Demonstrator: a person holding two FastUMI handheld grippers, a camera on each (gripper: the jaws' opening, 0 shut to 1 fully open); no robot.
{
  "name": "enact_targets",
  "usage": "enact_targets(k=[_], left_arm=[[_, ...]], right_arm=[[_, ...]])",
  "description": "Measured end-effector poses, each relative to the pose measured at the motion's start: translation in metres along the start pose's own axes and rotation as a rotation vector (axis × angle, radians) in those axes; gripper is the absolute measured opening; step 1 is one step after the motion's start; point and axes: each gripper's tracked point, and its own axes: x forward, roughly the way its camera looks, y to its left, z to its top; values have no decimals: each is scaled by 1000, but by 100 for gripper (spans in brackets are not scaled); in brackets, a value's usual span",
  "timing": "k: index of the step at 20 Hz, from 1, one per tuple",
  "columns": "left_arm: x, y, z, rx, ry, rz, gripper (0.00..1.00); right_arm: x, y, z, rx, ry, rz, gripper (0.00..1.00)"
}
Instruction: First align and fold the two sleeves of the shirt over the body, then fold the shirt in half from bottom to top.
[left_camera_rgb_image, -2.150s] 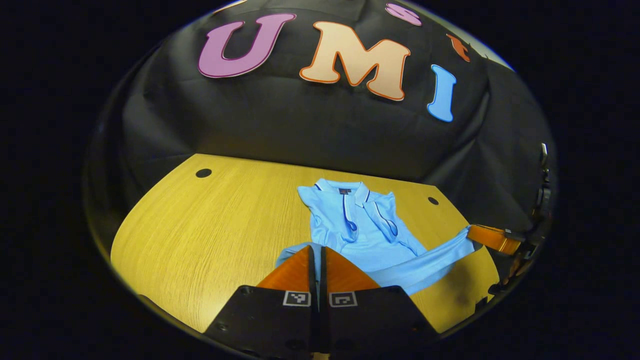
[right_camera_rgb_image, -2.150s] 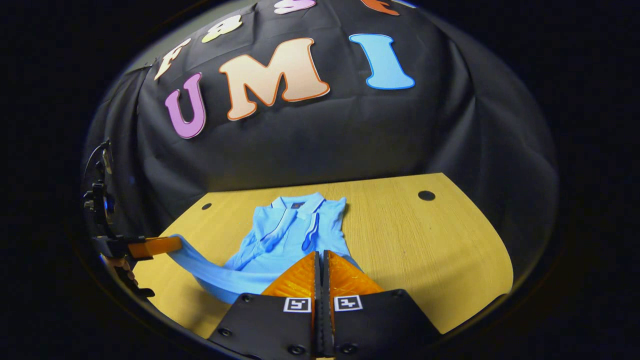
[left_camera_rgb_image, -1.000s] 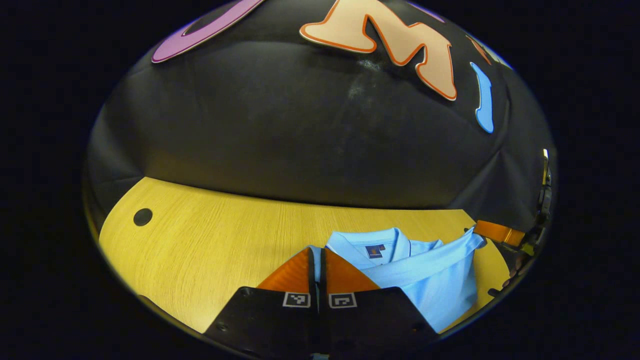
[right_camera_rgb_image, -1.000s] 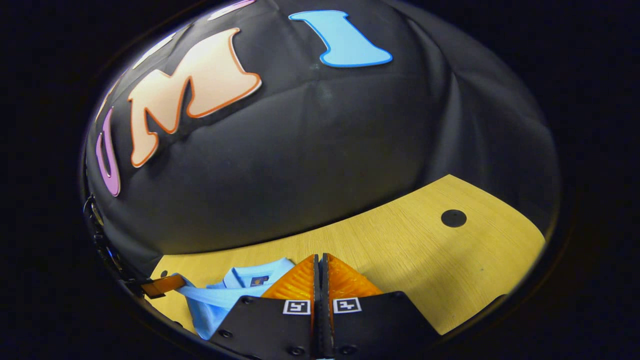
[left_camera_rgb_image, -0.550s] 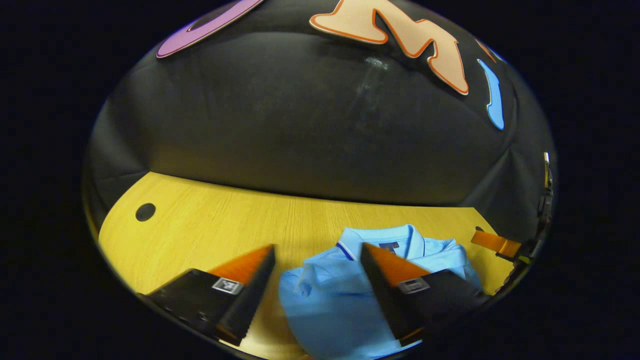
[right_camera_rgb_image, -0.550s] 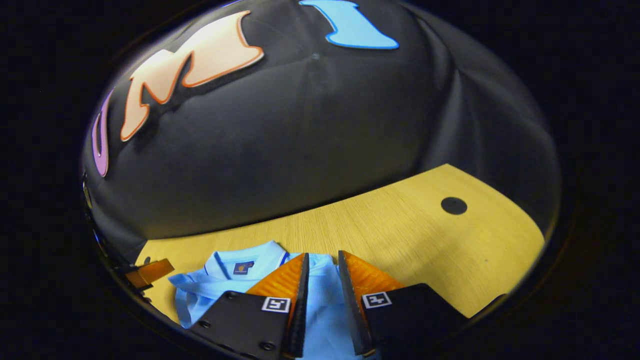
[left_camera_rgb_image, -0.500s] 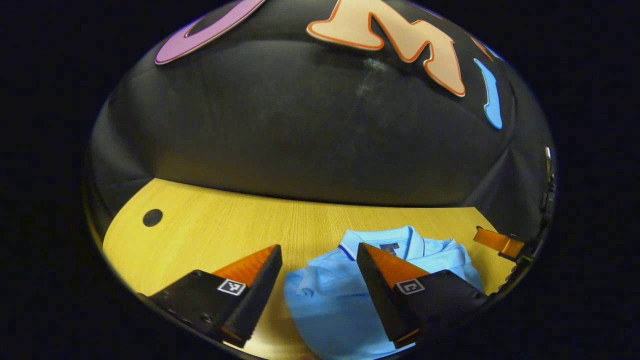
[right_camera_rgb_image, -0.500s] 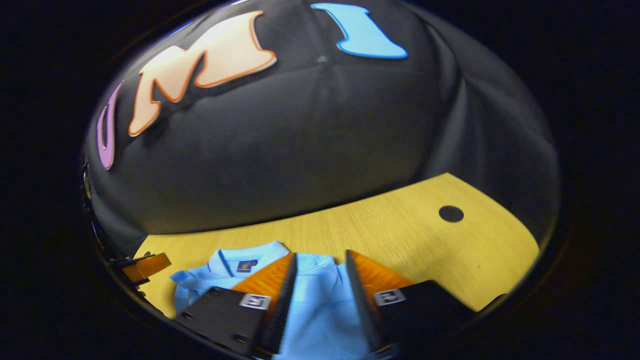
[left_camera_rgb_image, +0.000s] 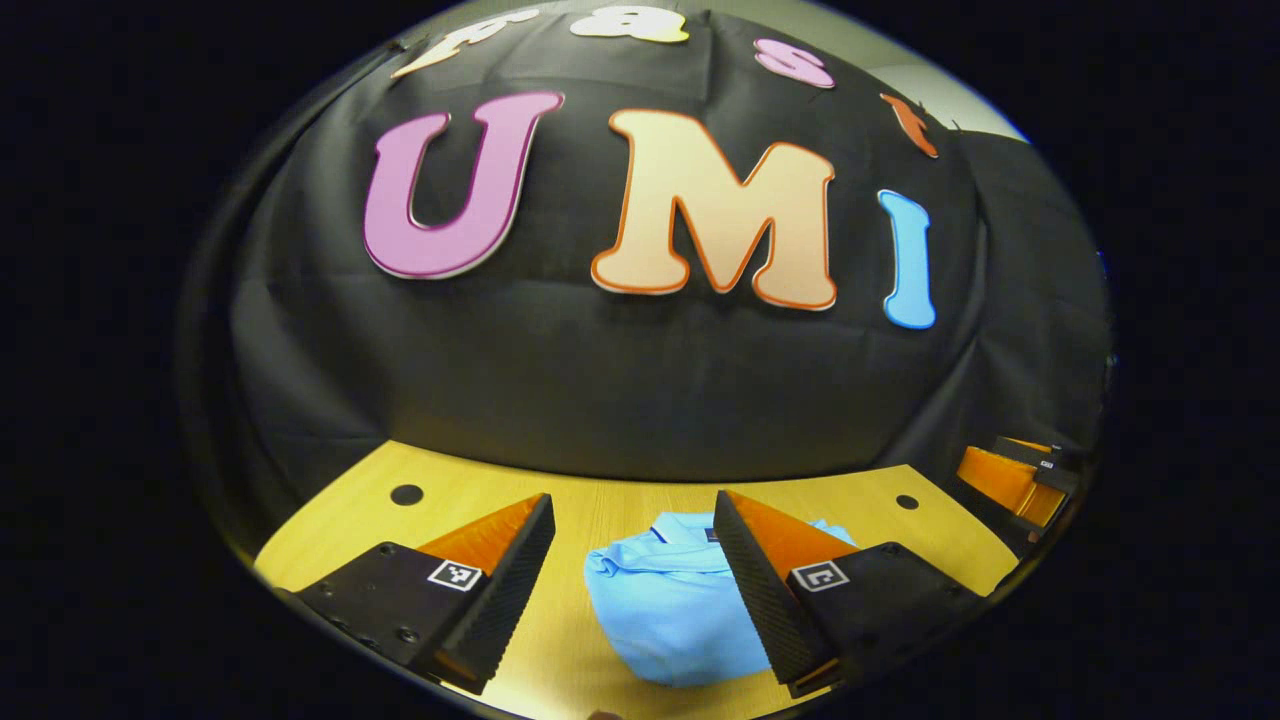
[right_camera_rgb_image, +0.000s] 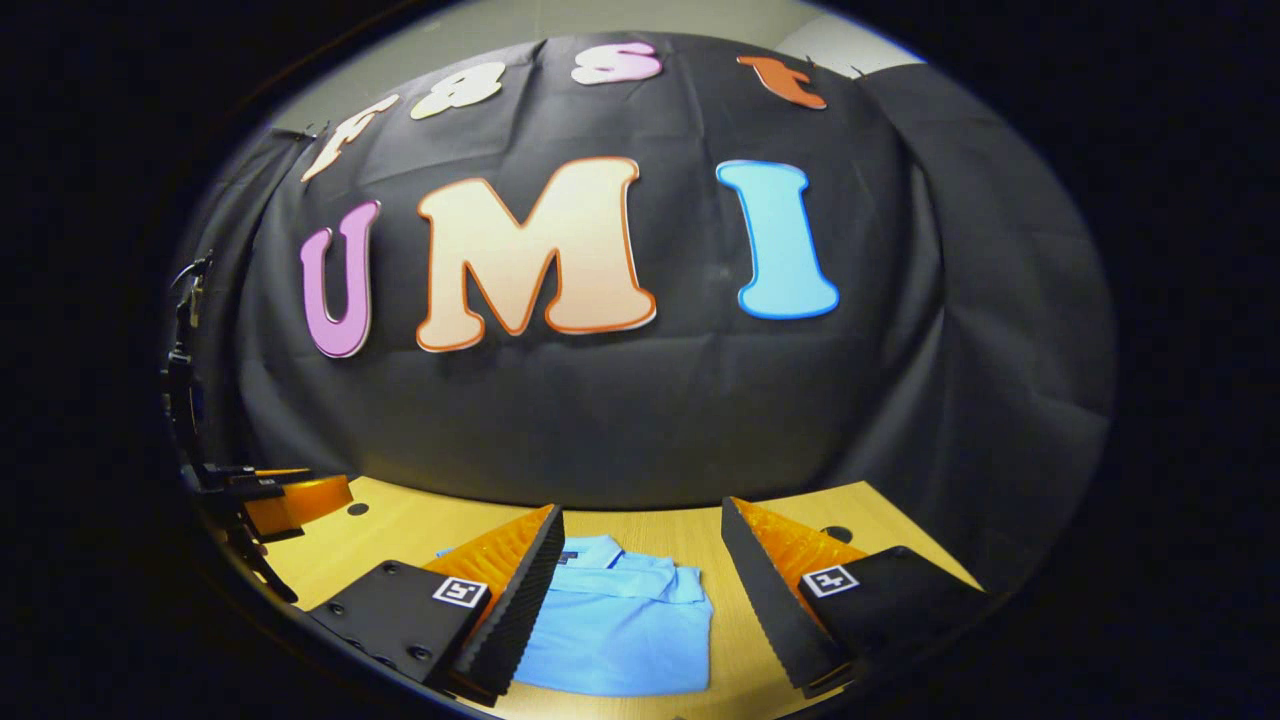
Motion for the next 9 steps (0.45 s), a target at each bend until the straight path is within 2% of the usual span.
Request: enact_targets(k=[1,5,9], left_arm=[[-14,-5,7,1,-14,-3,95],[-70,-17,27,20,-56,3,95],[-127,-37,36,59,-84,-22,95]], right_arm=[[-17,-2,7,-3,-16,2,98],[-85,-13,29,-18,-73,-19,98],[-144,-5,30,-11,-79,6,98]])
